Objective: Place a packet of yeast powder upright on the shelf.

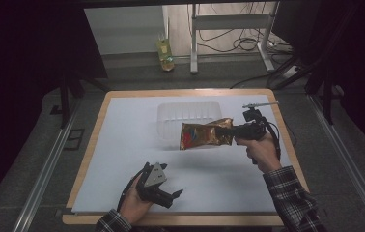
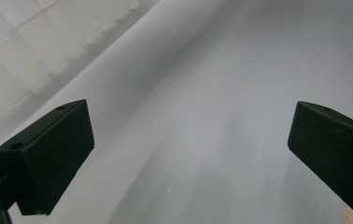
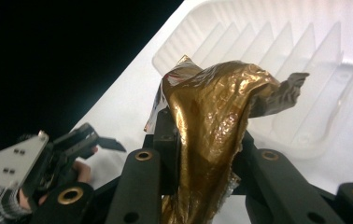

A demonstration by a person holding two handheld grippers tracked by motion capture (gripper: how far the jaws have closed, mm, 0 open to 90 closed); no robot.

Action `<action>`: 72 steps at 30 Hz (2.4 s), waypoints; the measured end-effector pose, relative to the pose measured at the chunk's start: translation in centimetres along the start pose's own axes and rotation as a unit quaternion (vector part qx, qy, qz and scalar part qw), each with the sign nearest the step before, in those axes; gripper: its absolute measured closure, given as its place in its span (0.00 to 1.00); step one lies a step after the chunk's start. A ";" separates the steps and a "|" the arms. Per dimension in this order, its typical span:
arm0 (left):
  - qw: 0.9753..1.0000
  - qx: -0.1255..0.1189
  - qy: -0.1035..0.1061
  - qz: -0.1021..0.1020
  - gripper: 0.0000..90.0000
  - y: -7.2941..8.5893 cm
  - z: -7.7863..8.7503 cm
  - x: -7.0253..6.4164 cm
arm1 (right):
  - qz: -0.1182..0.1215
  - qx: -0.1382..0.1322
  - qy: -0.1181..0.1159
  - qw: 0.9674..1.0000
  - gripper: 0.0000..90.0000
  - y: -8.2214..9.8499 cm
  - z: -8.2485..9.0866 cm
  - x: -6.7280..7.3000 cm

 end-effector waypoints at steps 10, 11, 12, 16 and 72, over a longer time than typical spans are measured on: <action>1.000 0.002 0.003 -0.005 0.00 0.0 -0.1 0.0 | 0.004 -0.005 0.004 1.000 0.80 -2.2 -1.9 0.7; 1.000 0.002 0.003 -0.005 0.00 0.0 -0.1 -0.1 | 0.004 -0.005 0.004 1.000 0.80 -2.2 -1.9 0.7; 1.000 0.002 0.003 -0.005 0.00 0.0 -0.1 -0.1 | 0.003 -0.007 0.005 1.000 0.80 -2.6 -2.3 0.8; 1.000 0.003 0.003 -0.006 0.00 0.0 -0.1 -0.1 | 0.003 -0.009 0.005 1.000 0.80 -3.2 -2.9 0.9; 1.000 0.008 0.009 -0.011 0.00 0.0 -0.2 -0.2 | -0.012 0.017 0.007 1.000 0.48 -7.5 -13.0 3.0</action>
Point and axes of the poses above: each handheld gripper's, and its own axes: z roughly backward along the jaws, y roughly out of its underside, x roughly to its left, the point moved 1 cm from there along -z, roughly forward along the jaws, and after that the axes turned 12 degrees about -z, right-handed, at the moved point
